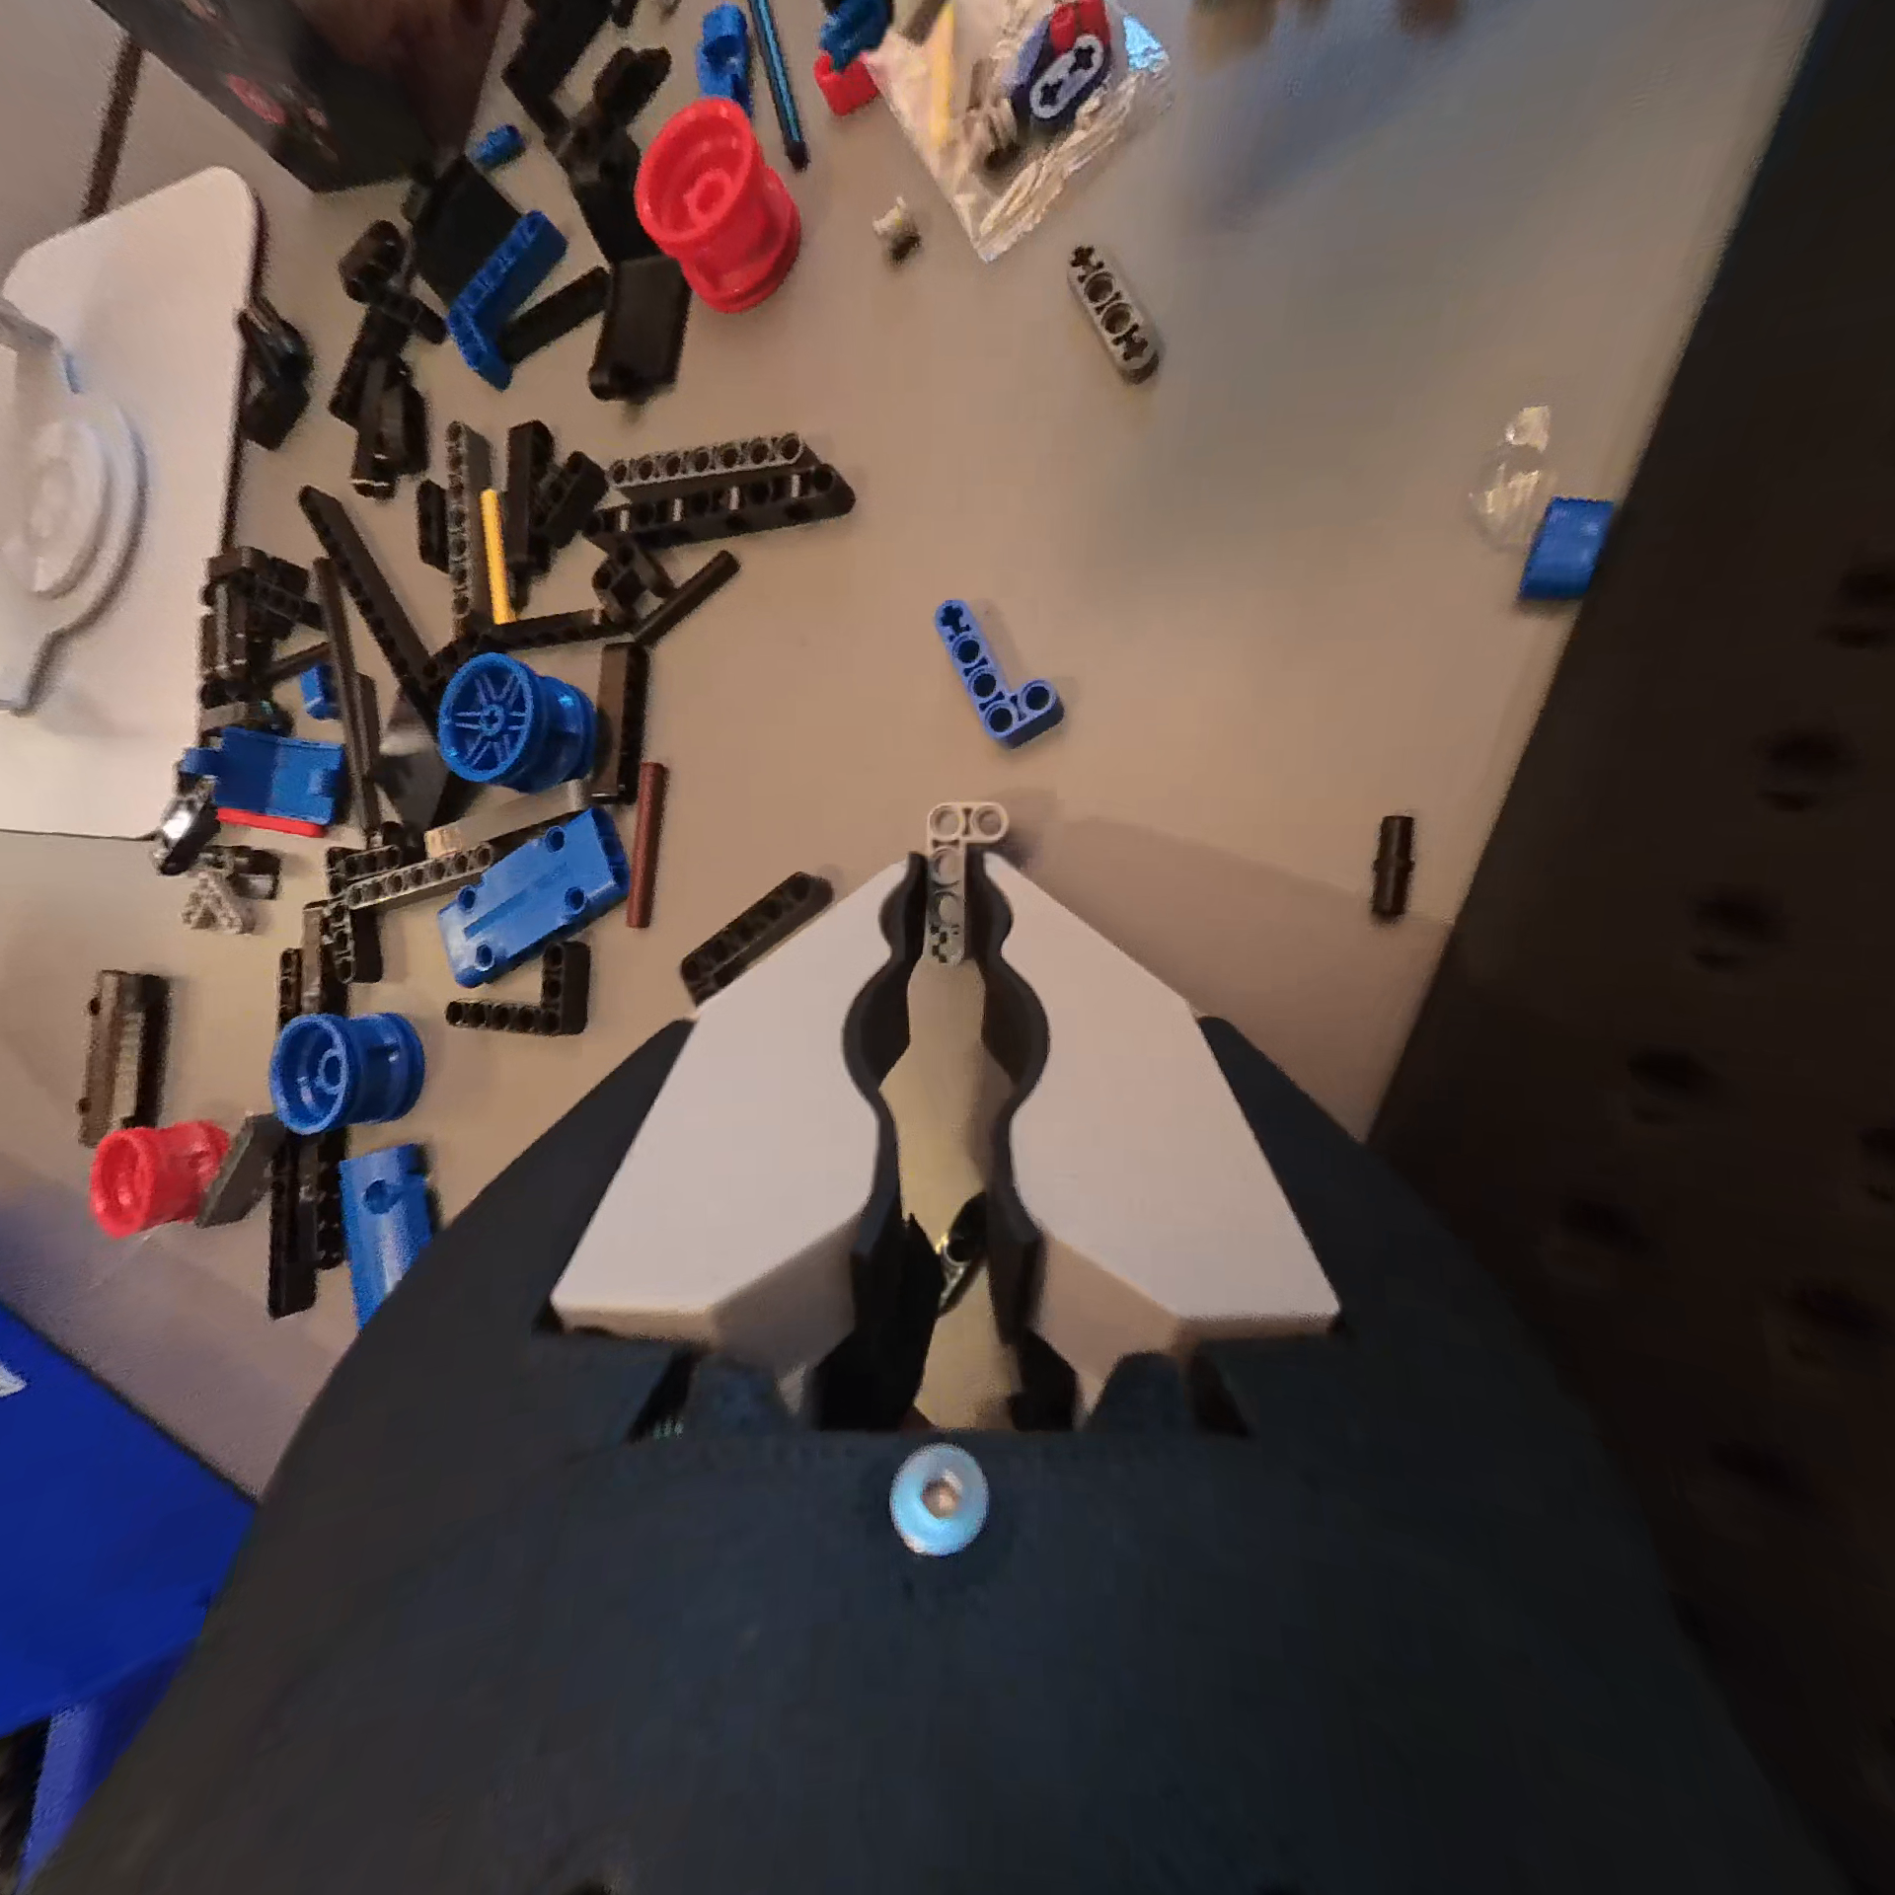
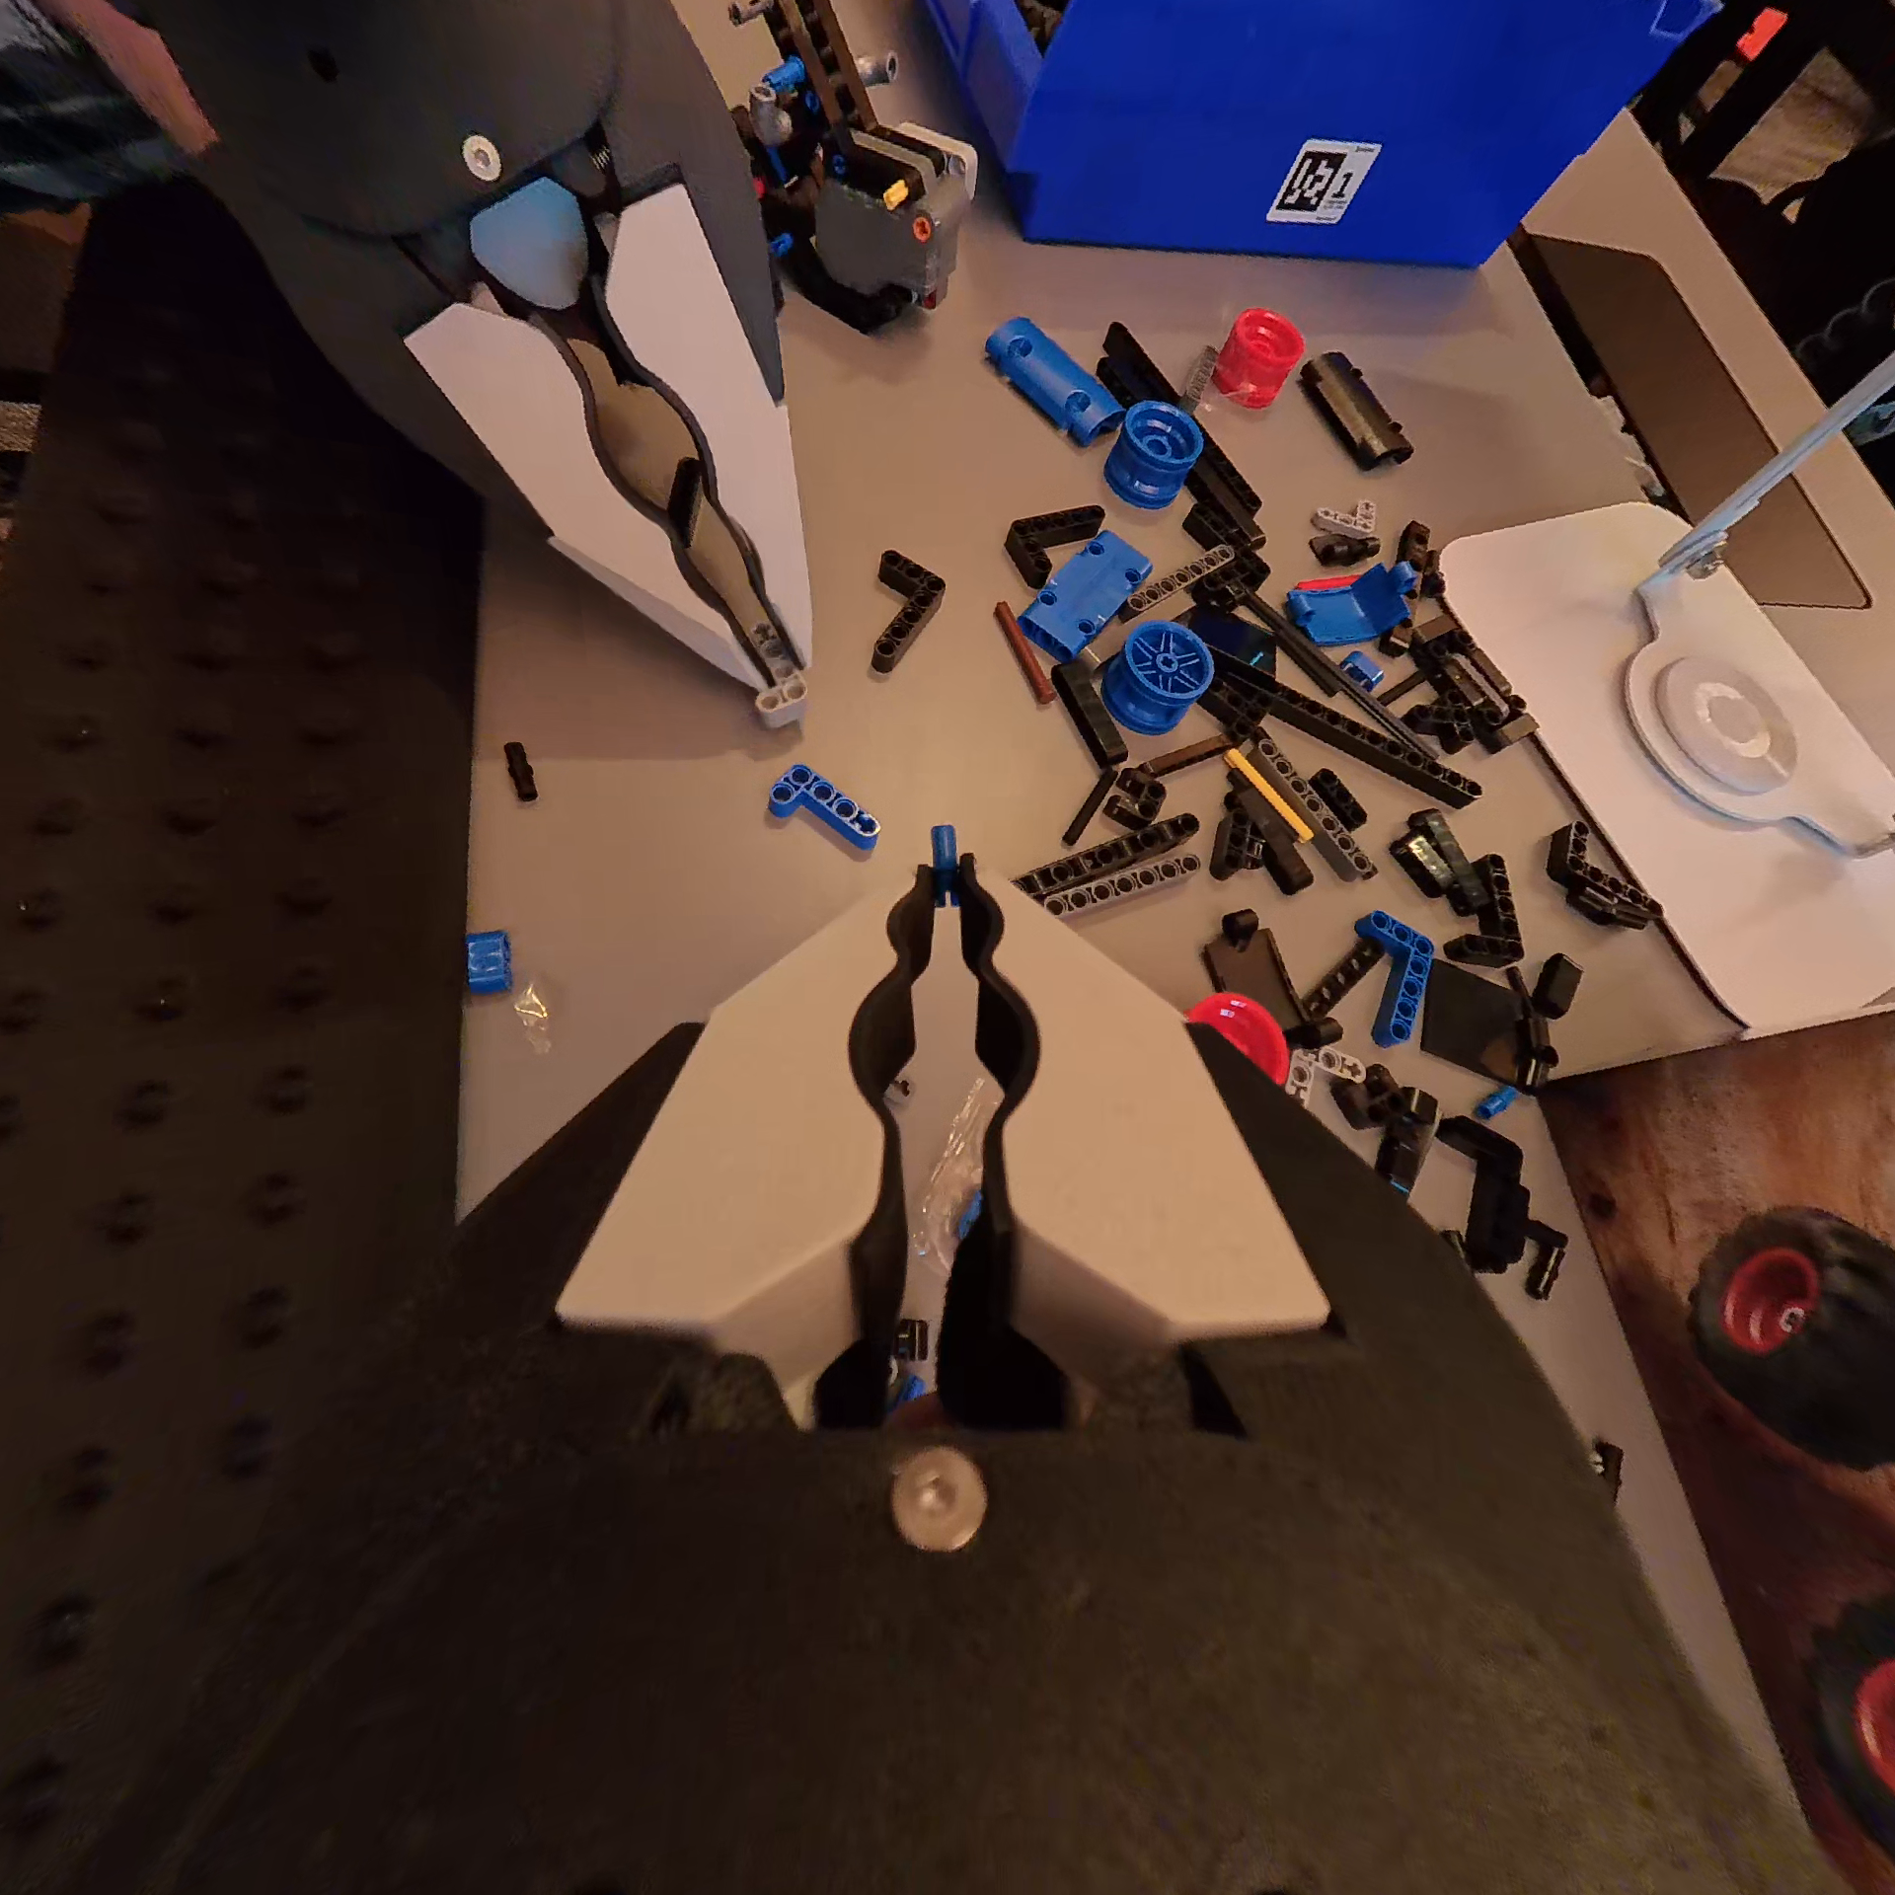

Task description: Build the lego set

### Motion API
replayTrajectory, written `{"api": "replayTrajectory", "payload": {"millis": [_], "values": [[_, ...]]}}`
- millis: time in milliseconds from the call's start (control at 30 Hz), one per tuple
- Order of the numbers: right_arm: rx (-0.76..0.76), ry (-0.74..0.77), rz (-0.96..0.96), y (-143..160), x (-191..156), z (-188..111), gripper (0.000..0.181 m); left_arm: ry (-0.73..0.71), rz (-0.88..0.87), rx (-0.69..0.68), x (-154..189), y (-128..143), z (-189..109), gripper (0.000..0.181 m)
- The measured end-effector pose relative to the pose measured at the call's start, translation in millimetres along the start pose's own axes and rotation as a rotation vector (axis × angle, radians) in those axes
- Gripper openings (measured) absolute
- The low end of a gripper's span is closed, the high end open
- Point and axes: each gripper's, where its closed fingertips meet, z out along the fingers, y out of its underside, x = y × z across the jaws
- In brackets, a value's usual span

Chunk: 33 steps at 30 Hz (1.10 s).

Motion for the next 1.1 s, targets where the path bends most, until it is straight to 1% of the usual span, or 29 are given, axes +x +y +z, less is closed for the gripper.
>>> {"api": "replayTrajectory", "payload": {"millis": [233,367,533,667,767,867,933,967,1033,1100], "values": [[0.024,0.005,0.005,-6,0,-2,0.003,-0.056,-0.033,0.064,-10,-3,-14,0.006],[0.025,0.008,0.002,-7,0,-1,0.003,-0.04,-0.031,0.045,-5,2,-10,0.006],[0.026,0.011,0.001,-9,-1,0,0.003,-0.039,-0.032,0.06,-4,-1,-10,0.006],[0.027,0.01,-0.003,-10,-2,3,0.003,-0.064,-0.018,0.073,-7,-4,-12,0.006],[0.031,0.013,-0.005,-10,-2,3,0.003,-0.078,-0.019,0.063,-11,-1,-11,0.006],[0.032,0.015,-0.004,-10,-1,2,0.004,-0.053,-0.013,0.053,-7,0,-10,0.006],[0.033,0.012,-0.003,-9,-2,2,0.004,-0.012,0.013,0.016,-1,6,-8,0.006],[0.033,0.011,-0.003,-9,-2,2,0.004,-0.016,0.026,0.001,-3,9,-7,0.006],[0.032,0.009,-0.004,-8,-2,2,0.004,0.034,0.03,0.001,1,8,-6,0.007],[0.029,0.008,-0.004,-7,-2,2,0.004,0.073,0.01,-0.021,4,12,-6,0.022]]}}
